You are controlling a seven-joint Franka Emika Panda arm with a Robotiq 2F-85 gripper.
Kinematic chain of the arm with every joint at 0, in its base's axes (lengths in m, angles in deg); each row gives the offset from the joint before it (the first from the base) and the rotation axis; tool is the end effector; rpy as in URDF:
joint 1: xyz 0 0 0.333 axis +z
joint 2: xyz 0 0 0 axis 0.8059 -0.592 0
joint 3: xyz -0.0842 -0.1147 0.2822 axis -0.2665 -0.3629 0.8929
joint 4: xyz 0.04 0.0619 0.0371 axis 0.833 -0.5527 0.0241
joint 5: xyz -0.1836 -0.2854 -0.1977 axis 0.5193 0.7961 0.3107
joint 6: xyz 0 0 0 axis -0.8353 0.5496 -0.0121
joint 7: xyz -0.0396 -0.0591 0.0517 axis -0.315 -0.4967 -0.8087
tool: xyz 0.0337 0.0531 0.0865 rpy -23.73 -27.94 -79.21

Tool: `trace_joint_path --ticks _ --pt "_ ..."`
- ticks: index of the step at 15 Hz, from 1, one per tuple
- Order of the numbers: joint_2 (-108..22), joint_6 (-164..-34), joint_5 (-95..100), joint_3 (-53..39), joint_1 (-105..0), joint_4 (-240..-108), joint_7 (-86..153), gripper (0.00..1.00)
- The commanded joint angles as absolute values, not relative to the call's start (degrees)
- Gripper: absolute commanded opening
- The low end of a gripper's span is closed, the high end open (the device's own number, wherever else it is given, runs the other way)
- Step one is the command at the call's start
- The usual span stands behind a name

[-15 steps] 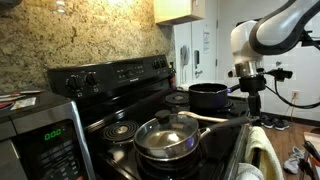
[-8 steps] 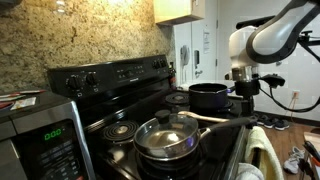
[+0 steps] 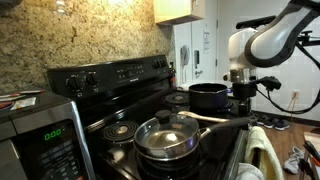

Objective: Take the wooden spoon on the stove and put it on the counter

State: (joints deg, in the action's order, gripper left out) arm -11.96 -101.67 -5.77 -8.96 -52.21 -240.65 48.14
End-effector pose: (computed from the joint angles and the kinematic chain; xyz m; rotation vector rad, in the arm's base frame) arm 0.3629 -0.0247 0.2779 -3.0404 -0.0454 0.1707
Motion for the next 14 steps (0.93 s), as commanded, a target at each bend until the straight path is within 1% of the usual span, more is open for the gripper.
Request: trace_joint_path --ticks 1,8,9,11,14 --pt "-12.3 -103.7 -7.1 -8.4 -52.6 -240.6 48.3 0.53" --pt "-11.4 -103.3 -7.6 -9.2 -53.1 -240.4 48.2 0.08" --pt "-10.8 -102.7 -7.5 -9.4 -53.5 -240.4 48.0 0.06" --pt "-9.3 -101.6 -6.5 -9.4 -54.5 -240.2 46.5 0.08" --pt "-3.5 -98.0 -4.6 -9.6 -57.0 -241.2 43.7 0.08"
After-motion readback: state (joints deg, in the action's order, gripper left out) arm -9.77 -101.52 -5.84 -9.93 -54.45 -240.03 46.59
